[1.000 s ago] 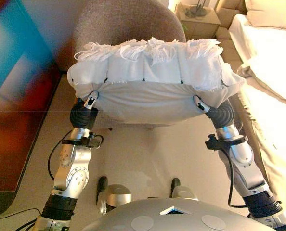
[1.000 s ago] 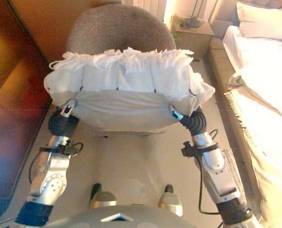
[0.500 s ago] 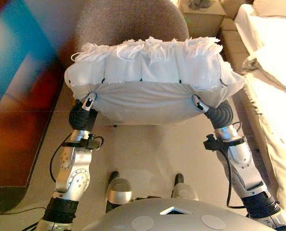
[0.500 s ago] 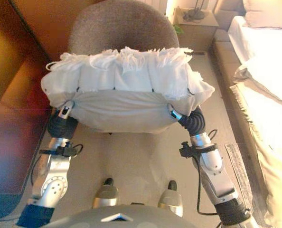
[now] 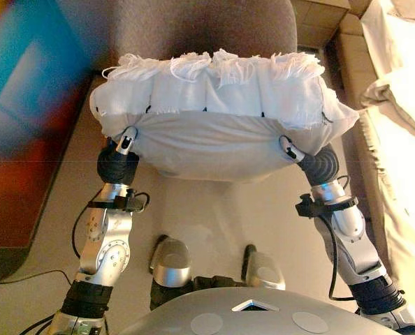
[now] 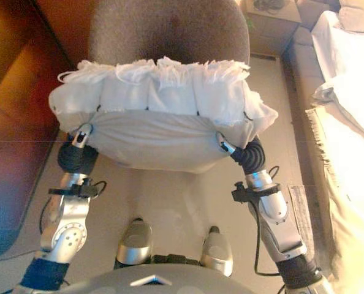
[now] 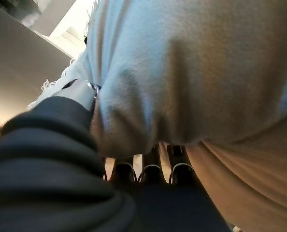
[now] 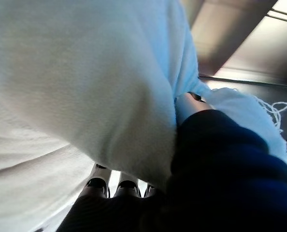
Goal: Pick up the cushion and take it to the sofa
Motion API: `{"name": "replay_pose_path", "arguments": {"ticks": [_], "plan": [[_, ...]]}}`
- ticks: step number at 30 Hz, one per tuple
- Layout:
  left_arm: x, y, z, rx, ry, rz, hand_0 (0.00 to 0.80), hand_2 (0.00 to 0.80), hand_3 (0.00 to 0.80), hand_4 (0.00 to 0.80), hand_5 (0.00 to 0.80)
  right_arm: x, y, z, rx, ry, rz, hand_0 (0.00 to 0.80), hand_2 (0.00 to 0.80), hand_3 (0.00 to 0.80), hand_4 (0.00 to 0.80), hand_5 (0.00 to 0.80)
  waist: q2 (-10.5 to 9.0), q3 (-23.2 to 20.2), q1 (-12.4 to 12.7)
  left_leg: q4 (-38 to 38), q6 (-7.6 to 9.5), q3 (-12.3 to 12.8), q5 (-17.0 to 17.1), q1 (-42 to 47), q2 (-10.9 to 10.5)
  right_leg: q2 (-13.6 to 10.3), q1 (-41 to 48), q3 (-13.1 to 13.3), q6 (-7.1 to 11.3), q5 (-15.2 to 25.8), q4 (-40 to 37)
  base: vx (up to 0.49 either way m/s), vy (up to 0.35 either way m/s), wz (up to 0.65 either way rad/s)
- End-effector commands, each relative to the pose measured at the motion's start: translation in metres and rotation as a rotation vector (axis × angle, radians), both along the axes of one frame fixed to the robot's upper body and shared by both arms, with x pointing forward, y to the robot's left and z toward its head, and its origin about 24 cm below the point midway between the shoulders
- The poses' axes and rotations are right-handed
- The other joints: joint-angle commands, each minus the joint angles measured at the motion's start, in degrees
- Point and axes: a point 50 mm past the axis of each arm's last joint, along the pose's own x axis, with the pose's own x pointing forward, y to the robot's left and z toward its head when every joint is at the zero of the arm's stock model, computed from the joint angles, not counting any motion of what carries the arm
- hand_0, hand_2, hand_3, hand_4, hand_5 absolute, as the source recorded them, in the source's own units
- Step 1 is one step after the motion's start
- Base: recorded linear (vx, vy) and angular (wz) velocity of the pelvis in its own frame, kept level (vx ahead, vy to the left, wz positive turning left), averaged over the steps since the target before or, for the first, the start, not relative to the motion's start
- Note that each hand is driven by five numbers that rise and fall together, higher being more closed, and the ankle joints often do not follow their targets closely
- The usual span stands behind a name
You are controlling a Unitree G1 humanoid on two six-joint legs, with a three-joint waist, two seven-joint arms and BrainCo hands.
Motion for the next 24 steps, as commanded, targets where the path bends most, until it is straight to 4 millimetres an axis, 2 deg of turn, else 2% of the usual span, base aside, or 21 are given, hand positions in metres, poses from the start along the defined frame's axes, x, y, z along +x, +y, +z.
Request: {"name": "replay_pose_path", "arguments": {"ticks": [1, 2, 4, 5, 8, 9, 10, 11, 12, 14, 15, 16, 17, 18, 20, 21, 22, 24], "plan": [[-0.001, -0.014, 0.06, 0.064, -0.339, -0.063, 0.8, 0.8, 0.8, 0.8, 0.8, -0.013, 0.021, 0.046, 0.066, -0.296, 0.103, 0.8, 0.8, 0.8, 0.8, 0.8, -0.69, -9.48, 0.32, -9.74, 8.13, -1.63, 13.32, -10.67, -4.9, 7.1, 19.99, -3.99, -4.25, 13.62, -10.1, 0.624, 0.015, -0.03], [0.007, -0.017, 0.06, 0.076, -0.321, -0.083, 0.8, 0.8, 0.8, 0.8, 0.8, -0.01, 0.023, 0.045, 0.077, -0.282, 0.088, 0.8, 0.8, 0.8, 0.8, 0.8, -1.17, -10.61, -0.09, -10.45, 9.6, -1.49, 12.1, -9.1, -6.76, 9.14, 17.79, -2.38, -4.19, 15.91, -10.36, 0.462, 0.013, 0.02], [0.01, -0.018, 0.059, 0.08, -0.319, -0.093, 0.8, 0.8, 0.8, 0.8, 0.8, -0.008, 0.023, 0.043, 0.08, -0.268, 0.081, 0.8, 0.8, 0.8, 0.8, 0.8, -1.38, -11.22, -0.29, -10.68, 10.13, -1.5, 11.63, -8.48, -7.83, 9.87, 16.79, -2.4, -4.14, 16.54, -11.55, 0.537, 0.012, -0.23], [0.011, -0.018, 0.059, 0.08, -0.315, -0.1, 0.8, 0.8, 0.8, 0.8, 0.8, -0.003, 0.025, 0.039, 0.083, -0.235, 0.077, 0.8, 0.8, 0.8, 0.8, 0.8, -1.39, -11.89, -0.54, -10.71, 10.62, -1.05, 10.85, -7.07, -9.52, 9.64, 15.64, -4.48, -4.75, 16.44, -14.91, 0.602, 0.001, -0.51], [0.01, -0.015, 0.057, 0.075, -0.302, -0.089, 0.8, 0.8, 0.8, 0.8, 0.8, -0.003, 0.026, 0.033, 0.085, -0.211, 0.083, 0.8, 0.8, 0.8, 0.8, 0.8, -0.6, -12.02, -1.68, -10.88, 10.78, -0.67, 9.76, -4.39, -10.41, 8.7, 13.09, -6.69, -5.95, 15.2, -20.17, 0.466, -0.037, -0.31], [0.01, -0.014, 0.053, 0.069, -0.284, -0.085, 0.8, 0.8, 0.8, 0.8, 0.8, -0.004, 0.026, 0.03, 0.08, -0.205, 0.086, 0.8, 0.8, 0.8, 0.8, 0.8, 0.57, -11.44, -3.38, -11.21, 10.55, -0.79, 8.82, -1.39, -10.32, 8.38, 10.03, -7.97, -7.31, 14.16, -24.52, 0.554, -0.105, -0.26], [0.01, -0.014, 0.051, 0.059, -0.273, -0.093, 0.8, 0.8, 0.8, 0.8, 0.8, -0.006, 0.024, 0.03, 0.073, -0.208, 0.085, 0.8, 0.8, 0.8, 0.8, 0.8, 1.29, -10.95, -4.76, -11.34, 10.42, -0.92, 7.77, 0.41, -10.16, 7.19, 7.33, -8.21, -7.89, 14.73, -27.94, 0.646, -0.145, -0.17], [0.009, -0.014, 0.051, 0.055, -0.274, -0.1, 0.8, 0.8, 0.8, 0.8, 0.8, -0.007, 0.023, 0.03, 0.068, -0.213, 0.08, 0.8, 0.8, 0.8, 0.8, 0.8, 1.48, -10.48, -5.67, -11.36, 10.39, -0.96, 6.62, 1.63, -10.35, 5.38, 5.11, -7.89, -7.46, 17.37, -30.38, 0.707, -0.268, -0.08], [0.008, -0.015, 0.052, 0.053, -0.287, -0.125, 0.8, 0.8, 0.8, 0.8, 0.8, -0.009, 0.018, 0.031, 0.061, -0.228, 0.063, 0.8, 0.8, 0.8, 0.8, 0.8, 0.96, -9.35, -7.82, -10.95, 10.38, -2.36, 3.29, 3.85, -11.61, 1.44, -0.58, -3.9, -5.29, 26.51, -36.0, 0.507, -0.226, -0.08], [0.008, -0.016, 0.052, 0.052, -0.288, -0.127, 0.8, 0.8, 0.8, 0.8, 0.8, -0.009, 0.017, 0.031, 0.06, -0.229, 0.063, 0.8, 0.8, 0.8, 0.8, 0.8, 1.14, -9.23, -7.96, -10.7, 10.4, -2.52, 2.89, 4.0, -11.52, 1.48, -0.41, -3.84, -5.19, 26.96, -36.53, 0.494, -0.279, 0.37], [0.007, -0.016, 0.055, 0.055, -0.305, -0.156, 0.8, 0.8, 0.8, 0.8, 0.8, -0.01, 0.006, 0.036, 0.064, -0.254, 0.041, 0.8, 0.8, 0.8, 0.8, 0.8, 0.96, -8.16, -9.56, -9.45, 10.45, -5.52, -0.51, 6.18, -12.05, -1.32, -5.73, 1.12, -3.99, 32.71, -43.05, 0.623, -0.389, 0.54], [0.007, -0.016, 0.055, 0.053, -0.305, -0.157, 0.8, 0.8, 0.8, 0.8, 0.8, -0.01, 0.005, 0.036, 0.063, -0.255, 0.041, 0.8, 0.8, 0.8, 0.8, 0.8, 1.5, -8.0, -9.58, -8.86, 10.46, -5.65, -1.24, 6.3, -11.57, -0.93, -5.62, 0.92, -4.07, 32.56, -43.05, 0.814, -0.537, 0.47], [0.007, -0.017, 0.057, 0.05, -0.315, -0.152, 0.8, 0.8, 0.8, 0.8, 0.8, -0.009, 0.003, 0.039, 0.061, -0.267, 0.045, 0.8, 0.8, 0.8, 0.8, 0.8, 1.41, -7.28, -9.97, -7.28, 10.39, -6.13, -2.91, 6.71, -11.52, -1.53, -6.89, 1.48, -4.23, 33.01, -42.85, 0.506, -0.407, 0.53], [0.009, -0.02, 0.061, 0.043, -0.332, -0.137, 0.8, 0.8, 0.8, 0.8, 0.8, -0.007, 0.004, 0.042, 0.052, -0.284, 0.061, 0.8, 0.8, 0.8, 0.8, 0.8, 0.72, -6.27, -10.31, -3.13, 10.39, -6.41, -7.24, 6.96, -11.68, -1.86, -7.43, 1.31, -4.19, 32.81, -42.1, 0.604, -0.504, 0.7], [0.011, -0.02, 0.058, 0.027, -0.323, -0.113, 0.8, 0.8, 0.8, 0.8, 0.8, -0.006, 0.007, 0.042, 0.039, -0.277, 0.07, 0.8, 0.8, 0.8, 0.8, 0.8, 0.79, -6.42, -10.36, -1.37, 11.06, -6.17, -9.29, 7.32, -11.38, -1.53, -6.66, 0.63, -4.09, 31.67, -41.33, 0.509, -0.386, 0.81], [0.013, -0.02, 0.051, -0.014, -0.274, -0.085, 0.8, 0.8, 0.8, 0.8, 0.8, -0.005, 0.012, 0.042, 0.031, -0.248, 0.08, 0.8, 0.8, 0.8, 0.8, 0.8, 1.08, -7.73, -10.92, -0.5, 10.03, -6.01, -7.7, 10.74, -9.13, -0.36, -6.57, 1.01, -4.36, 30.97, -37.82, 0.574, -0.35, 0.65], [0.014, -0.021, 0.047, -0.031, -0.246, -0.083, 0.8, 0.8, 0.8, 0.8, 0.8, -0.004, 0.011, 0.041, 0.038, -0.225, 0.087, 0.8, 0.8, 0.8, 0.8, 0.8, 1.55, -8.71, -11.29, 0.65, 8.66, -5.23, -4.17, 12.51, -7.12, 0.17, -6.04, 0.42, -4.84, 30.15, -36.49, 0.505, -0.298, 0.4], [0.014, -0.021, 0.047, -0.032, -0.246, -0.083, 0.8, 0.8, 0.8, 0.8, 0.8, -0.004, 0.011, 0.041, 0.038, -0.224, 0.087, 0.8, 0.8, 0.8, 0.8, 0.8, 1.71, -8.69, -11.34, 0.52, 8.56, -5.31, -4.16, 12.67, -6.91, 0.32, -5.91, 0.26, -4.93, 30.05, -36.45, 0.271, -0.215, 0.26]]}}
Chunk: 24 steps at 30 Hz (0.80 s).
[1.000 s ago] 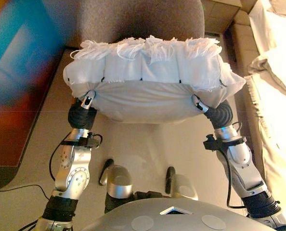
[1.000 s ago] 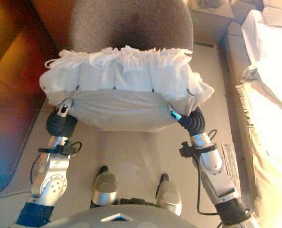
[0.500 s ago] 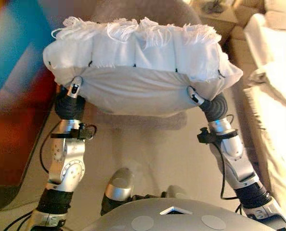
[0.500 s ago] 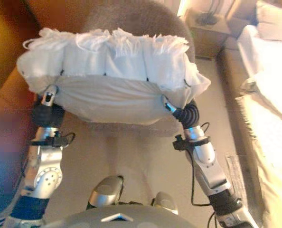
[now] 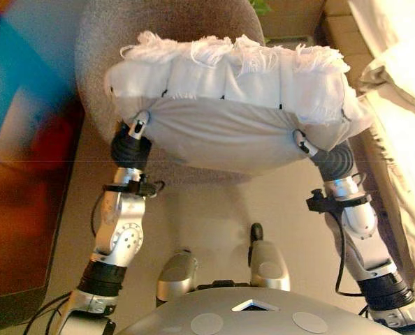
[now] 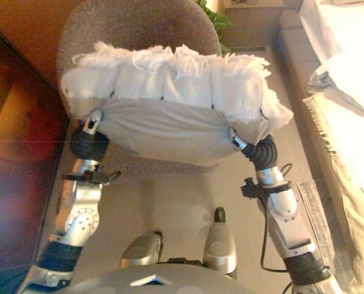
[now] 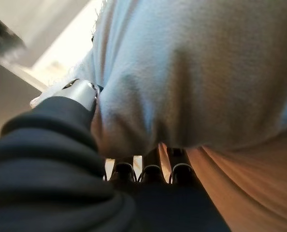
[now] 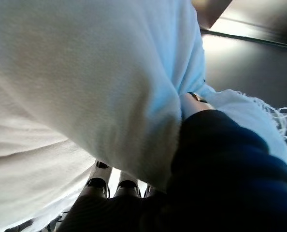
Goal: Pick up the cushion and take it to the sofa
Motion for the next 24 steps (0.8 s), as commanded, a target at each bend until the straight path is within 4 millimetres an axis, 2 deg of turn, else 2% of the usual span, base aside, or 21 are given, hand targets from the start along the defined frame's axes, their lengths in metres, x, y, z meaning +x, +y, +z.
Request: {"name": "replay_pose_path", "arguments": {"ticks": [1, 2, 4, 6, 7, 9, 11, 13, 16, 18, 24], "plan": [[-0.008, 0.002, 0.058, 0.02, -0.329, -0.042, 0.8, 0.8, 0.8, 0.8, 0.8, -0.002, 0.02, 0.041, 0.073, -0.235, 0.2, 0.8, 0.8, 0.8, 0.8, 0.8, -3.63, -6.81, 1.81, 1.09, -1.09, 6.37, 14.81, 7.68, 1.22, -1.66, 2.55, -1.75, 0.55, 13.03, -17.12, 0.432, -0.406, 0.37], [-0.009, 0.0, 0.06, 0.025, -0.343, -0.045, 0.8, 0.8, 0.8, 0.8, 0.8, -0.002, 0.017, 0.039, 0.054, -0.238, 0.193, 0.8, 0.8, 0.8, 0.8, 0.8, -4.26, -6.78, 1.99, 3.27, -1.46, 7.75, 15.28, 4.7, 1.27, -1.9, 4.57, -2.88, 0.1, 12.59, -18.34, 0.523, -0.51, 0.63], [-0.008, -0.006, 0.061, 0.008, -0.334, -0.044, 0.8, 0.8, 0.8, 0.8, 0.8, -0.001, 0.017, 0.037, 0.054, -0.26, 0.168, 0.8, 0.8, 0.8, 0.8, 0.8, -6.64, -5.96, 3.42, 3.29, 0.13, 10.08, 11.3, -1.34, -0.36, -2.74, 8.36, -4.79, -0.17, 12.09, -20.89, 0.3, -0.307, 0.64], [-0.008, -0.006, 0.059, 0.023, -0.321, -0.048, 0.8, 0.8, 0.8, 0.8, 0.8, -0.001, 0.018, 0.039, 0.07, -0.263, 0.16, 0.8, 0.8, 0.8, 0.8, 0.8, -6.66, -5.98, 3.98, -3.34, 0.96, 10.89, 9.75, -0.7, -0.72, -1.56, 9.53, -6.05, -0.14, 10.92, -21.11, 0.279, -0.186, 0.13], [-0.009, -0.005, 0.055, 0.021, -0.307, -0.065, 0.8, 0.8, 0.8, 0.8, 0.8, 0.001, 0.019, 0.039, 0.076, -0.257, 0.148, 0.8, 0.8, 0.8, 0.8, 0.8, -6.12, -6.31, 4.28, -10.05, 1.17, 11.27, 9.83, 0.0, -0.75, -0.36, 9.79, -6.42, -0.07, 10.05, -20.86, 0.239, -0.088, 0.21], [-0.011, -0.004, 0.054, 0.018, -0.307, -0.086, 0.8, 0.8, 0.8, 0.8, 0.8, 0.002, 0.021, 0.038, 0.072, -0.248, 0.126, 0.8, 0.8, 0.8, 0.8, 0.8, -5.54, -6.43, 5.08, -17.57, 1.23, 10.25, 10.78, 0.8, -1.0, 1.09, 10.63, -6.45, -0.18, 8.72, -20.56, 0.258, -0.057, 0.32], [-0.015, -0.002, 0.054, 0.004, -0.302, -0.106, 0.8, 0.8, 0.8, 0.8, 0.8, 0.001, 0.023, 0.033, 0.068, -0.23, 0.093, 0.8, 0.8, 0.8, 0.8, 0.8, -4.34, -6.64, 6.47, -27.58, -0.06, 8.22, 16.73, 1.57, -0.01, 3.89, 12.33, -7.12, -0.71, 6.25, -20.33, 0.303, -0.049, 0.46], [-0.013, -0.006, 0.056, -0.005, -0.301, -0.116, 0.8, 0.8, 0.8, 0.8, 0.8, -0.001, 0.024, 0.031, 0.057, -0.225, 0.085, 0.8, 0.8, 0.8, 0.8, 0.8, -4.07, -6.7, 6.81, -30.72, -1.47, 7.23, 20.06, 1.01, 1.01, 5.32, 13.59, -7.39, -1.09, 4.63, -20.49, 0.238, -0.025, 0.17], [-0.008, -0.013, 0.059, -0.022, -0.297, -0.121, 0.8, 0.8, 0.8, 0.8, 0.8, -0.001, 0.026, 0.032, 0.043, -0.22, 0.084, 0.8, 0.8, 0.8, 0.8, 0.8, -4.22, -6.35, 7.26, -30.72, -3.27, 5.84, 23.27, -2.37, 2.17, 6.8, 15.06, -6.9, -1.99, 2.07, -20.14, 0.257, 0.006, 0.14], [-0.007, -0.015, 0.06, -0.028, -0.298, -0.116, 0.8, 0.8, 0.8, 0.8, 0.8, -0.001, 0.025, 0.033, 0.04, -0.217, 0.088, 0.8, 0.8, 0.8, 0.8, 0.8, -4.45, -5.58, 7.55, -30.72, -3.75, 5.84, 24.51, -4.31, 2.98, 7.3, 15.79, -6.27, -2.75, 0.28, -19.19, 0.282, 0.033, 0.21], [-0.014, -0.004, 0.054, -0.035, -0.306, -0.068, 0.8, 0.8, 0.8, 0.8, 0.8, -0.007, 0.023, 0.034, 0.035, -0.221, 0.138, 0.8, 0.8, 0.8, 0.8, 0.8, -4.24, -2.36, 8.94, -30.72, -5.16, 4.58, 27.83, -10.23, 8.0, 8.9, 15.55, -4.51, -4.95, -6.67, -11.48, 0.384, 0.071, -0.05]]}}
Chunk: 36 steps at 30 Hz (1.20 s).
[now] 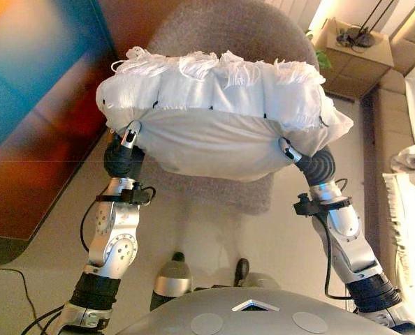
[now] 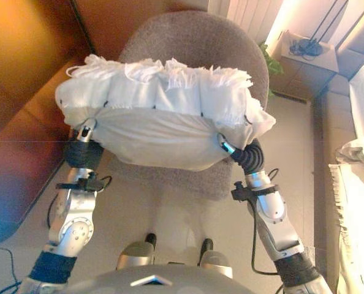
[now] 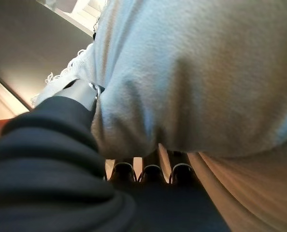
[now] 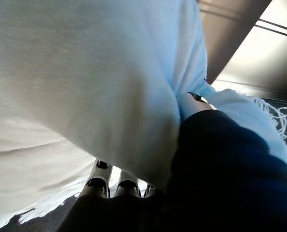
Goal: Pick up the cushion and take it to the sofa
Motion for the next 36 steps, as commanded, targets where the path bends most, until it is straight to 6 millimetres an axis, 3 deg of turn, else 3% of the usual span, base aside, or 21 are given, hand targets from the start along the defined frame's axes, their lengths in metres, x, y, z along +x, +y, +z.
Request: {"name": "replay_pose_path", "arguments": {"ticks": [1, 5, 7, 9, 11, 13, 15, 17, 18, 20, 22, 27, 33, 36], "plan": [[-0.007, -0.015, 0.048, -0.039, -0.303, -0.094, 0.8, 0.8, 0.8, 0.8, 0.8, -0.008, 0.011, 0.048, 0.021, -0.265, 0.129, 0.8, 0.8, 0.8, 0.8, 0.8, 1.06, -0.26, 0.51, -8.45, -1.84, -3.04, 13.26, -11.25, 4.67, 5.66, 1.85, 0.37, -3.74, -12.6, 10.5, 0.547, 0.092, -0.13], [-0.01, -0.009, 0.048, -0.006, -0.309, -0.09, 0.8, 0.8, 0.8, 0.8, 0.8, -0.007, 0.013, 0.046, 0.041, -0.252, 0.115, 0.8, 0.8, 0.8, 0.8, 0.8, 1.04, -0.26, 1.91, -7.19, -1.37, -2.66, 11.61, -10.09, 5.29, 4.11, 3.17, -0.9, -2.57, -16.78, 16.14, 0.631, 0.157, -0.12], [-0.011, -0.003, 0.045, 0.009, -0.269, -0.074, 0.8, 0.8, 0.8, 0.8, 0.8, -0.008, 0.014, 0.042, 0.07, -0.222, 0.102, 0.8, 0.8, 0.8, 0.8, 0.8, 0.11, -1.06, 2.48, -4.31, 0.14, -2.75, 9.53, -9.67, 3.53, 1.87, 5.0, -0.6, -0.26, -16.86, 18.95, 0.697, 0.191, -0.02], [-0.01, -0.002, 0.043, 0.044, -0.26, -0.086, 0.8, 0.8, 0.8, 0.8, 0.8, -0.011, 0.015, 0.038, 0.088, -0.201, 0.089, 0.8, 0.8, 0.8, 0.8, 0.8, -1.15, -2.23, 2.71, -1.0, 2.45, -2.41, 7.13, -10.42, 1.01, -0.06, 5.56, -0.29, 2.0, -13.36, 23.4, 0.593, 0.174, 0.0], [-0.011, -0.002, 0.041, 0.072, -0.252, -0.103, 0.8, 0.8, 0.8, 0.8, 0.8, -0.013, 0.015, 0.034, 0.104, -0.192, 0.078, 0.8, 0.8, 0.8, 0.8, 0.8, -2.13, -3.23, 3.1, 0.39, 5.27, -2.98, 5.61, -10.67, -2.2, -0.35, 4.66, 1.28, 4.26, -6.65, 29.81, 0.503, 0.162, -0.04], [-0.01, -0.001, 0.039, 0.095, -0.243, -0.102, 0.8, 0.8, 0.8, 0.8, 0.8, -0.015, 0.018, 0.029, 0.11, -0.181, 0.073, 0.8, 0.8, 0.8, 0.8, 0.8, -1.93, -3.76, 3.18, 0.55, 7.26, -3.84, 4.3, -9.61, -4.35, 0.53, 1.4, 2.53, 4.83, -1.86, 36.41, 0.432, 0.15, -0.32], [-0.007, 0.001, 0.038, 0.102, -0.22, -0.082, 0.8, 0.8, 0.8, 0.8, 0.8, -0.012, 0.023, 0.025, 0.118, -0.158, 0.083, 0.8, 0.8, 0.8, 0.8, 0.8, -1.49, -3.94, 3.09, 0.3, 8.34, -3.66, 3.37, -8.02, -5.81, 0.44, -2.57, 2.44, 4.37, 0.27, 38.65, 0.371, 0.115, -0.39], [-0.005, 0.004, 0.037, 0.101, -0.205, -0.075, 0.8, 0.8, 0.8, 0.8, 0.8, -0.01, 0.025, 0.02, 0.117, -0.137, 0.089, 0.8, 0.8, 0.8, 0.8, 0.8, -1.09, -3.7, 2.46, -0.31, 8.6, -3.67, 3.43, -6.72, -6.94, 2.16, -4.78, 1.48, 3.32, -2.13, 33.47, 0.333, 0.033, -0.26], [-0.004, 0.004, 0.037, 0.103, -0.203, -0.083, 0.8, 0.8, 0.8, 0.8, 0.8, -0.009, 0.025, 0.019, 0.118, -0.129, 0.084, 0.8, 0.8, 0.8, 0.8, 0.8, -1.12, -3.41, 2.29, -0.4, 8.62, -3.42, 3.28, -6.14, -7.54, 1.91, -5.29, 0.17, 2.79, -2.91, 28.71, 0.309, -0.04, -0.03], [-0.004, 0.001, 0.037, 0.114, -0.199, -0.096, 0.8, 0.8, 0.8, 0.8, 0.8, -0.005, 0.026, 0.018, 0.118, -0.13, 0.079, 0.8, 0.8, 0.8, 0.8, 0.8, -0.65, -2.46, 2.33, -0.86, 8.38, -2.64, 2.73, -4.69, -7.51, -0.25, -6.41, -3.46, 1.77, -2.69, 21.37, 0.218, -0.115, -0.05], [-0.004, -0.003, 0.038, 0.123, -0.2, -0.1, 0.8, 0.8, 0.8, 0.8, 0.8, -0.003, 0.027, 0.018, 0.117, -0.142, 0.083, 0.8, 0.8, 0.8, 0.8, 0.8, -0.24, -1.25, 1.91, -1.29, 7.84, -1.75, 1.81, -3.11, -6.73, -1.45, -6.74, -4.72, 1.53, -2.13, 13.87, 0.197, -0.167, -0.14], [-0.005, -0.011, 0.033, 0.138, -0.185, -0.159, 0.8, 0.8, 0.8, 0.8, 0.8, -0.005, 0.016, 0.015, 0.129, -0.124, 0.04, 0.8, 0.8, 0.8, 0.8, 0.8, -1.43, -0.7, -1.08, -0.45, 7.53, -1.01, -2.65, 0.55, -7.56, -5.03, -9.69, -0.43, 4.68, 9.1, 0.92, 0.318, -0.156, -0.13], [-0.004, -0.012, 0.025, 0.145, -0.158, -0.152, 0.8, 0.8, 0.8, 0.8, 0.8, -0.012, 0.011, 0.013, 0.139, -0.114, 0.054, 0.8, 0.8, 0.8, 0.8, 0.8, -1.31, 0.06, -3.24, 5.06, 7.95, 0.62, -8.44, 2.11, -6.84, -9.6, -14.08, 0.8, 6.34, 10.5, -1.37, 0.374, -0.217, 0.07], [-0.003, -0.012, 0.024, 0.151, -0.162, -0.18, 0.8, 0.8, 0.8, 0.8, 0.8, -0.011, 0.01, 0.017, 0.139, -0.133, 0.046, 0.8, 0.8, 0.8, 0.8, 0.8, -1.58, 0.91, -3.58, 10.69, 8.06, 1.03, -12.4, 1.6, -6.64, -13.02, -14.98, 1.86, 6.82, 11.57, -1.37, 0.483, -0.418, -0.12]]}}
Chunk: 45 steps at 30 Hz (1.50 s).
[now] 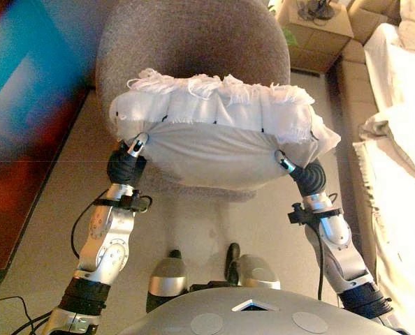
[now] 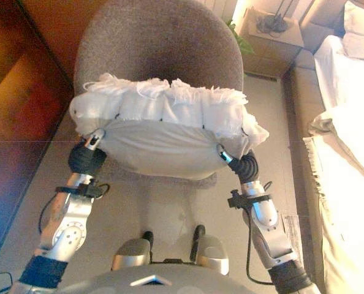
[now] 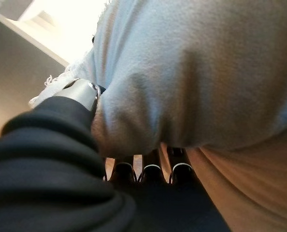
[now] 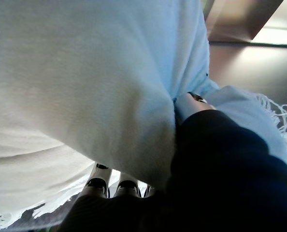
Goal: Pick up the cushion and take it to the sofa
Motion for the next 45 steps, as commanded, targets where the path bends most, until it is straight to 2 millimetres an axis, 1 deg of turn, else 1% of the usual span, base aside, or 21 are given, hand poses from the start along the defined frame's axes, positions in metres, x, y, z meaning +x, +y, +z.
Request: {"name": "replay_pose_path", "arguments": {"ticks": [1, 5, 7, 11, 13, 16, 19, 22, 23, 26, 31, 33, 35, 36, 38, 39, 40, 42, 43, 44, 45], "plan": [[0.002, -0.019, 0.05, 0.043, -0.294, -0.159, 0.8, 0.8, 0.8, 0.8, 0.8, -0.002, 0.011, 0.048, 0.102, -0.283, 0.062, 0.8, 0.8, 0.8, 0.8, 0.8, -2.88, -1.85, 0.1, 10.67, 4.41, 2.83, -9.82, -2.05, -4.5, -9.77, -2.59, 1.49, 4.18, 17.69, -17.66, 0.523, -0.5, -0.04], [0.003, -0.014, 0.052, 0.037, -0.299, -0.146, 0.8, 0.8, 0.8, 0.8, 0.8, 0.003, 0.012, 0.051, 0.097, -0.279, 0.081, 0.8, 0.8, 0.8, 0.8, 0.8, -3.47, -0.83, -0.86, 15.58, 3.66, 2.58, -15.8, 0.56, -1.76, -11.27, -2.19, 2.05, 4.84, 19.35, -17.66, 0.612, -0.559, 0.23], [0.002, -0.006, 0.046, 0.032, -0.235, -0.076, 0.8, 0.8, 0.8, 0.8, 0.8, 0.003, 0.012, 0.044, 0.094, -0.214, 0.093, 0.8, 0.8, 0.8, 0.8, 0.8, -3.65, -1.14, -2.68, 16.85, 4.25, 2.14, -17.77, 3.1, 0.03, -7.62, -2.49, 5.61, 4.31, 16.62, -10.85, 0.746, -0.509, 0.23], [-0.004, -0.005, 0.035, -0.049, -0.2, -0.087, 0.8, 0.8, 0.8, 0.8, 0.8, 0.001, 0.0, 0.046, 0.032, -0.195, 0.127, 0.8, 0.8, 0.8, 0.8, 0.8, -1.01, -2.92, -3.93, 17.48, 0.67, 1.08, -3.88, 5.75, 4.75, -3.67, -4.46, 3.26, 2.72, 12.93, -7.03, 0.436, -0.247, -0.12], [-0.01, -0.013, 0.041, -0.043, -0.256, -0.107, 0.8, 0.8, 0.8, 0.8, 0.8, 0.001, -0.003, 0.047, -0.003, -0.203, 0.129, 0.8, 0.8, 0.8, 0.8, 0.8, -1.1, -3.48, -3.11, 24.39, -0.04, 0.86, 1.62, 1.32, 2.4, -2.26, -2.0, 1.83, 0.23, 11.8, -9.14, 0.411, -0.33, -0.51], [-0.01, -0.02, 0.038, -0.065, -0.226, -0.065, 0.8, 0.8, 0.8, 0.8, 0.8, 0.001, -0.003, 0.04, -0.014, -0.189, 0.119, 0.8, 0.8, 0.8, 0.8, 0.8, -2.77, -3.55, -1.16, 30.69, 2.0, 2.23, 0.8, -5.78, -2.62, -0.91, 3.47, -1.27, -2.93, 8.91, -10.09, 0.321, -0.247, -0.29], [-0.02, -0.02, 0.033, -0.042, -0.224, -0.065, 0.8, 0.8, 0.8, 0.8, 0.8, -0.005, -0.001, 0.042, 0.001, -0.196, 0.128, 0.8, 0.8, 0.8, 0.8, 0.8, -3.02, -3.14, 0.74, 25.75, 3.54, 2.83, 0.96, -9.36, -5.29, 1.66, 7.0, -0.91, -3.69, 6.57, -10.55, 0.304, -0.137, -0.39], [-0.024, -0.014, 0.032, -0.038, -0.225, -0.058, 0.8, 0.8, 0.8, 0.8, 0.8, -0.007, -0.001, 0.042, -0.012, -0.203, 0.13, 0.8, 0.8, 0.8, 0.8, 0.8, -2.75, -2.79, 1.59, 17.54, 3.46, 2.92, 2.77, -9.84, -4.77, 3.9, 8.45, 0.27, -3.57, 4.87, -10.47, 0.32, -0.076, -0.08], [-0.02, -0.016, 0.03, -0.044, -0.215, -0.067, 0.8, 0.8, 0.8, 0.8, 0.8, -0.003, 0.0, 0.04, -0.016, -0.205, 0.099, 0.8, 0.8, 0.8, 0.8, 0.8, -1.54, -2.42, 2.5, 7.21, 1.19, 1.83, 7.8, -9.25, -3.0, 6.55, 9.23, -0.21, -3.97, 2.9, -9.31, 0.364, -0.045, 0.06], [-0.016, -0.025, 0.032, -0.04, -0.245, -0.101, 0.8, 0.8, 0.8, 0.8, 0.8, 0.0, 0.003, 0.041, -0.006, -0.228, 0.083, 0.8, 0.8, 0.8, 0.8, 0.8, -0.48, -1.35, 4.26, -1.02, -2.11, -0.2, 16.45, -13.27, -0.78, 11.47, 12.29, 0.74, -6.22, -1.57, -8.24, 0.389, -0.036, -0.23], [-0.013, -0.024, 0.034, -0.082, -0.233, -0.036, 0.8, 0.8, 0.8, 0.8, 0.8, -0.002, 0.012, 0.036, -0.036, -0.2, 0.129, 0.8, 0.8, 0.8, 0.8, 0.8, 0.12, 0.61, 5.51, -8.53, -3.49, 0.83, 19.24, -17.93, 0.79, 15.08, 15.18, 3.55, -8.03, -8.02, -2.61, 0.524, 0.016, -0.15], [-0.017, -0.019, 0.034, -0.095, -0.246, -0.001, 0.8, 0.8, 0.8, 0.8, 0.8, -0.007, 0.011, 0.033, -0.034, -0.193, 0.162, 0.8, 0.8, 0.8, 0.8, 0.8, 0.16, 1.02, 6.09, -10.21, -3.87, 1.84, 16.46, -20.73, 2.83, 16.09, 16.2, 4.22, -8.69, -12.67, 2.84, 0.667, 0.045, -0.41], [-0.017, -0.019, 0.034, -0.094, -0.246, -0.002, 0.8, 0.8, 0.8, 0.8, 0.8, -0.007, 0.011, 0.033, -0.033, -0.193, 0.162, 0.8, 0.8, 0.8, 0.8, 0.8, -0.1, 1.06, 6.14, -10.21, -3.82, 2.0, 16.37, -20.62, 2.59, 15.8, 16.09, 4.25, -8.66, -13.06, 3.3, 0.628, 0.046, 0.08], [-0.021, -0.015, 0.03, -0.093, -0.222, 0.038, 0.8, 0.8, 0.8, 0.8, 0.8, -0.013, 0.006, 0.029, -0.02, -0.16, 0.172, 0.8, 0.8, 0.8, 0.8, 0.8, -0.78, 0.6, 7.08, -10.07, -3.88, 2.21, 14.15, -21.34, 5.07, 16.53, 18.06, 3.08, -8.33, -17.76, 9.21, 0.95, 0.067, -0.05], [-0.021, -0.014, 0.03, -0.091, -0.221, 0.037, 0.8, 0.8, 0.8, 0.8, 0.8, -0.014, 0.006, 0.028, -0.018, -0.159, 0.172, 0.8, 0.8, 0.8, 0.8, 0.8, -1.53, 0.9, 7.09, -9.9, -3.77, 2.51, 13.91, -21.0, 4.3, 15.69, 18.0, 2.99, -8.24, -18.74, 10.33, 0.475, 0.033, -0.05], [-0.026, -0.011, 0.029, -0.08, -0.22, 0.042, 0.8, 0.8, 0.8, 0.8, 0.8, -0.017, 0.004, 0.026, -0.001, -0.128, 0.173, 0.8, 0.8, 0.8, 0.8, 0.8, -4.17, -0.04, 9.08, -6.9, -2.35, 1.51, 12.2, -20.65, 3.03, 13.4, 21.1, 0.89, -5.38, -18.32, 16.27, 0.0, 0.002, -0.29], [-0.026, -0.011, 0.029, -0.079, -0.219, 0.042, 0.8, 0.8, 0.8, 0.8, 0.8, -0.017, 0.004, 0.026, -0.001, -0.127, 0.173, 0.8, 0.8, 0.8, 0.8, 0.8, -4.18, -0.13, 9.12, -6.68, -2.32, 1.52, 12.09, -20.84, 3.03, 13.4, 20.98, 0.91, -5.35, -18.32, 16.33, 0.512, 0.08, -0.25], [-0.031, -0.007, 0.025, -0.045, -0.202, 0.018, 0.8, 0.8, 0.8, 0.8, 0.8, -0.012, 0.0, 0.025, -0.001, -0.086, 0.14, 0.8, 0.8, 0.8, 0.8, 0.8, -8.7, -0.58, 12.18, 3.55, 0.33, 1.62, 11.37, -25.11, 0.28, 10.4, 23.7, -0.56, -0.27, -9.98, 22.01, 0.768, 0.089, 0.12], [-0.031, -0.007, 0.025, -0.046, -0.202, 0.018, 0.8, 0.8, 0.8, 0.8, 0.8, -0.012, 0.0, 0.025, -0.001, -0.085, 0.139, 0.8, 0.8, 0.8, 0.8, 0.8, -8.52, -0.8, 12.22, 3.67, 0.31, 1.57, 11.33, -25.37, 0.52, 10.63, 23.49, -0.46, -0.29, -9.81, 21.91, 0.722, -0.15, 0.77], [-0.033, -0.001, 0.025, -0.006, -0.211, -0.004, 0.8, 0.8, 0.8, 0.8, 0.8, -0.015, 0.001, 0.031, -0.009, -0.114, 0.109, 0.8, 0.8, 0.8, 0.8, 0.8, -12.7, -0.53, 14.81, 8.28, 2.7, 2.37, 10.38, -29.18, -1.38, 11.36, 22.98, 0.37, 4.88, 2.47, 25.06, 0.635, -0.202, 0.73], [-0.032, 0.001, 0.026, -0.003, -0.221, -0.015, 0.8, 0.8, 0.8, 0.8, 0.8, -0.019, 0.0, 0.031, 0.013, -0.119, 0.078, 0.8, 0.8, 0.8, 0.8, 0.8, -13.32, -0.65, 14.97, 8.18, 3.61, 1.95, 10.09, -29.59, -1.72, 11.96, 19.83, 0.73, 5.31, 4.57, 27.26, 0.634, -0.203, 0.31]]}}
